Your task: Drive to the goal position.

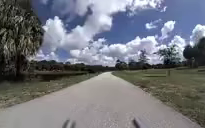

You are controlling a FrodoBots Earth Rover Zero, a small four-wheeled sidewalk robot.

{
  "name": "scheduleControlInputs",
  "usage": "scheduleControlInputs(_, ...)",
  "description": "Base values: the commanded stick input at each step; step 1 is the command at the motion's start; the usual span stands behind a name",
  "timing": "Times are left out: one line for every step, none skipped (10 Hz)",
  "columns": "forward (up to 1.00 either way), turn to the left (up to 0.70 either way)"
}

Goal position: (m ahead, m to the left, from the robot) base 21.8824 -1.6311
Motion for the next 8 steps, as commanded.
scheduleControlInputs(0.70, 0.00)
scheduleControlInputs(0.70, 0.00)
scheduleControlInputs(0.70, 0.00)
scheduleControlInputs(0.70, 0.00)
scheduleControlInputs(0.70, 0.00)
scheduleControlInputs(0.70, 0.00)
scheduleControlInputs(0.70, 0.00)
scheduleControlInputs(0.70, 0.00)
